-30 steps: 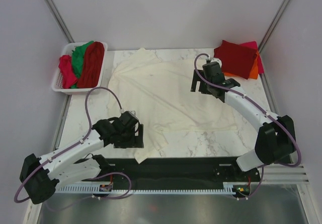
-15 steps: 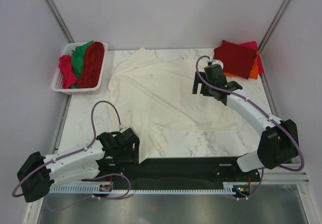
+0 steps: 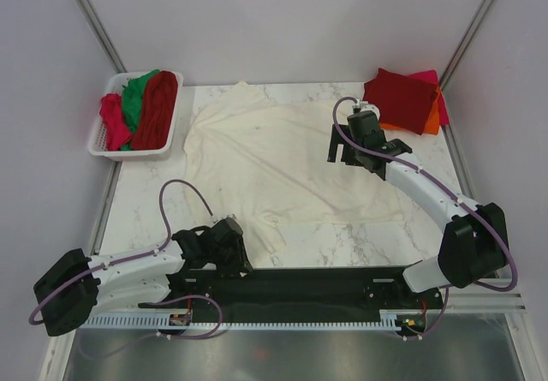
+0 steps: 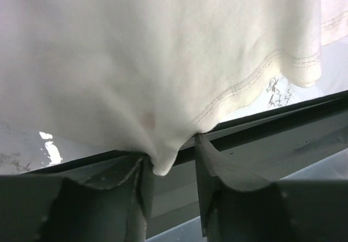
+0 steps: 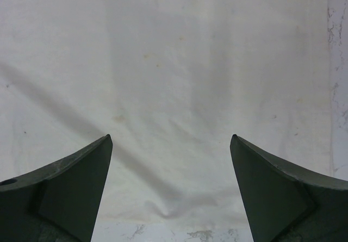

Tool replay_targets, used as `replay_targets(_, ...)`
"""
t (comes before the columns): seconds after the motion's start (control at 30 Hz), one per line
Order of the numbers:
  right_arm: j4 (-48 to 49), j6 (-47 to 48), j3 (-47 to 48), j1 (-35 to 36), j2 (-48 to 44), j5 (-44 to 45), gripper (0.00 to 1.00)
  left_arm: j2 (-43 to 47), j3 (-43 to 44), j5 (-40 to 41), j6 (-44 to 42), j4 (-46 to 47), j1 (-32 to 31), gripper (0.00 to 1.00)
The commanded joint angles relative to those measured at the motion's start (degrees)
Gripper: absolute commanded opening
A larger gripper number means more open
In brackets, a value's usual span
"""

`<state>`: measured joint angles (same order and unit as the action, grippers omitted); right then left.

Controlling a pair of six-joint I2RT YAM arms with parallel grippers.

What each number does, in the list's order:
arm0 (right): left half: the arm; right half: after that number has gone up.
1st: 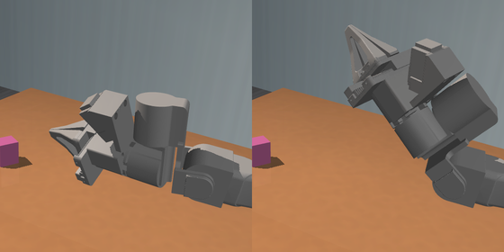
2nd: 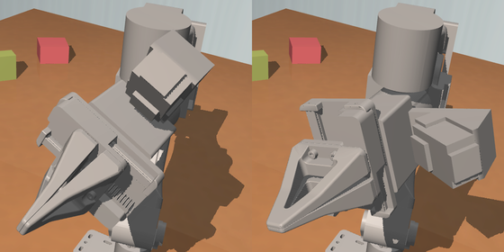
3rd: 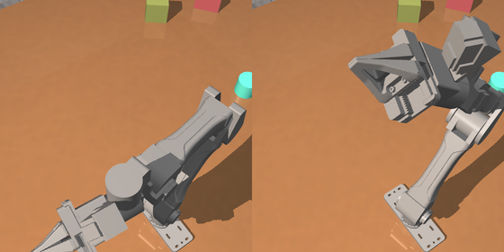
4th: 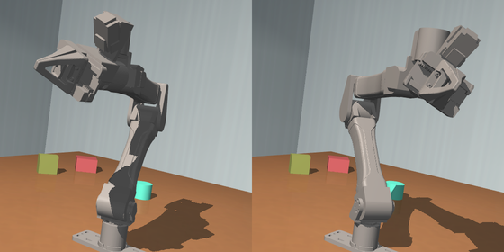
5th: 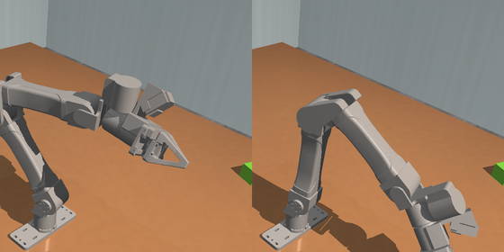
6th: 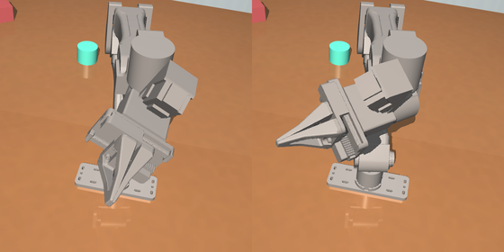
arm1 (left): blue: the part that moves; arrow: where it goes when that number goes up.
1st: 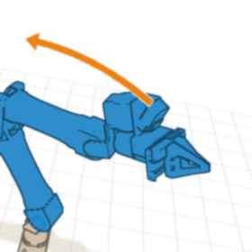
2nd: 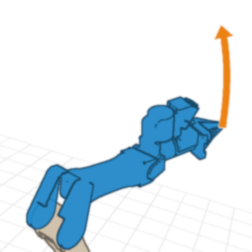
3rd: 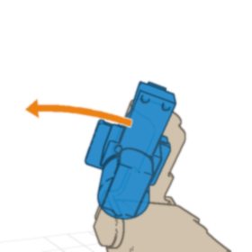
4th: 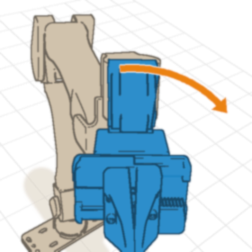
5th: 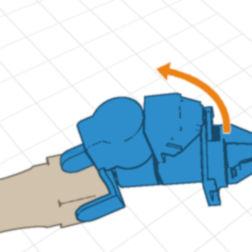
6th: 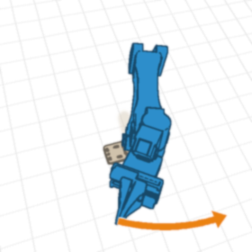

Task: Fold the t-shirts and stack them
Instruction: Fold the tshirt

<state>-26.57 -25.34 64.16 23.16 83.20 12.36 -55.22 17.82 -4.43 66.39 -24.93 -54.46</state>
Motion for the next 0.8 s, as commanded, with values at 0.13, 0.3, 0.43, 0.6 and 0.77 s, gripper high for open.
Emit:
replay_targets(0.13, 0.0, 0.7, 0.4, 0.3, -0.9, 1.3, 0.98, 0.8, 2.8, 6.9, -0.5, 5.7, 0.3, 0.03)
replay_targets(0.3, -2.8, -1.2, -2.0, 0.8, -4.2, 6.2, 0.98, 7.7, 13.9, 6.9, -0.5, 5.7, 0.4, 0.03)
replay_targets(0.43, -5.7, -10.8, -13.0, 1.1, -12.9, 17.4, 0.98, 11.4, 20.5, 23.9, -1.7, 0.5, 0.5, 0.02)
replay_targets(0.6, -7.0, -16.8, -24.1, -4.7, -25.4, 14.7, 0.98, 16.4, 19.9, 24.0, -2.9, -30.7, 0.7, 0.02)
replay_targets(0.77, -5.2, -15.3, -27.7, -15.9, -23.9, 5.7, 0.98, 17.6, 20.0, 23.8, -2.9, -30.8, 0.6, 0.02)
